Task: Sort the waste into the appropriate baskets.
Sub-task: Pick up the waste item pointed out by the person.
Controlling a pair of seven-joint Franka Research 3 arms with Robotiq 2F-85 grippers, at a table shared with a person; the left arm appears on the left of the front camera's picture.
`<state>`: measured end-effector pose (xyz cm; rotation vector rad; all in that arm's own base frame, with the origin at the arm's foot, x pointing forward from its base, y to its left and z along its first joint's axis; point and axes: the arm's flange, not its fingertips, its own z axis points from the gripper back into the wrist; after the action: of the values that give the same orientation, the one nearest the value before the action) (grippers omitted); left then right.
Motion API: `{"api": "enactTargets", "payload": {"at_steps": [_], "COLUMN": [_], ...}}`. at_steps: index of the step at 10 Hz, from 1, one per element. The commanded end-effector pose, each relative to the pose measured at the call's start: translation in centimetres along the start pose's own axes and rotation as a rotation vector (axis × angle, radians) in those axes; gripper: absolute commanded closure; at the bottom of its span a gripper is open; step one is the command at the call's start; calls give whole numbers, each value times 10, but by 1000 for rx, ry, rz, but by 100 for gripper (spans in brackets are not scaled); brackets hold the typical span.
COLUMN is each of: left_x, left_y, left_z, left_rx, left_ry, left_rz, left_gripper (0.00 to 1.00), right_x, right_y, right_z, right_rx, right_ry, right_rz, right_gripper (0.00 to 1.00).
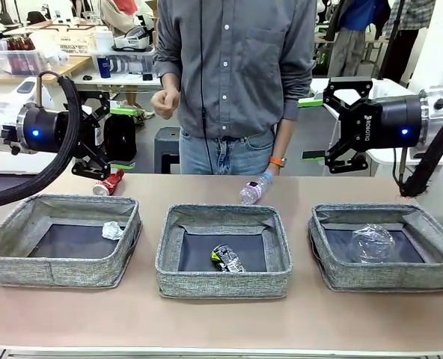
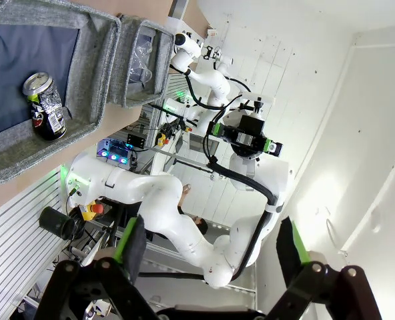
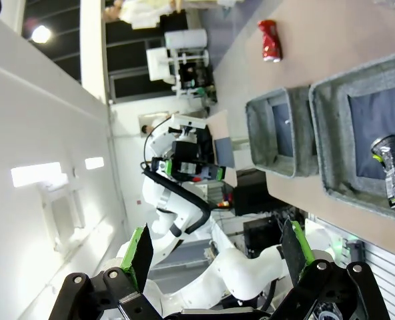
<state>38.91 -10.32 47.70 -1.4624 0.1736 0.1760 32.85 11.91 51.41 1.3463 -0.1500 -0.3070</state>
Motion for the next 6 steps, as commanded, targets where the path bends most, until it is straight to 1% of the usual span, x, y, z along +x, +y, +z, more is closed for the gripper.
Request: {"api": "enactTargets", "payload": {"at_steps": [1, 6], "left_x": [-2, -2], "left_y": [-1, -1], "left_z": [0, 0], "left_rx": [6, 6], "left_ry": [-1, -1], "left_rz": [2, 2], "left_gripper": [0, 0], "right_x": [-1, -1], "right_y": [3, 3], "right_z": [-1, -1], "right_rx": [22, 22], "right_ry": [-5, -5], "right_rz": [-14, -14], "right_gripper": [0, 0]}}
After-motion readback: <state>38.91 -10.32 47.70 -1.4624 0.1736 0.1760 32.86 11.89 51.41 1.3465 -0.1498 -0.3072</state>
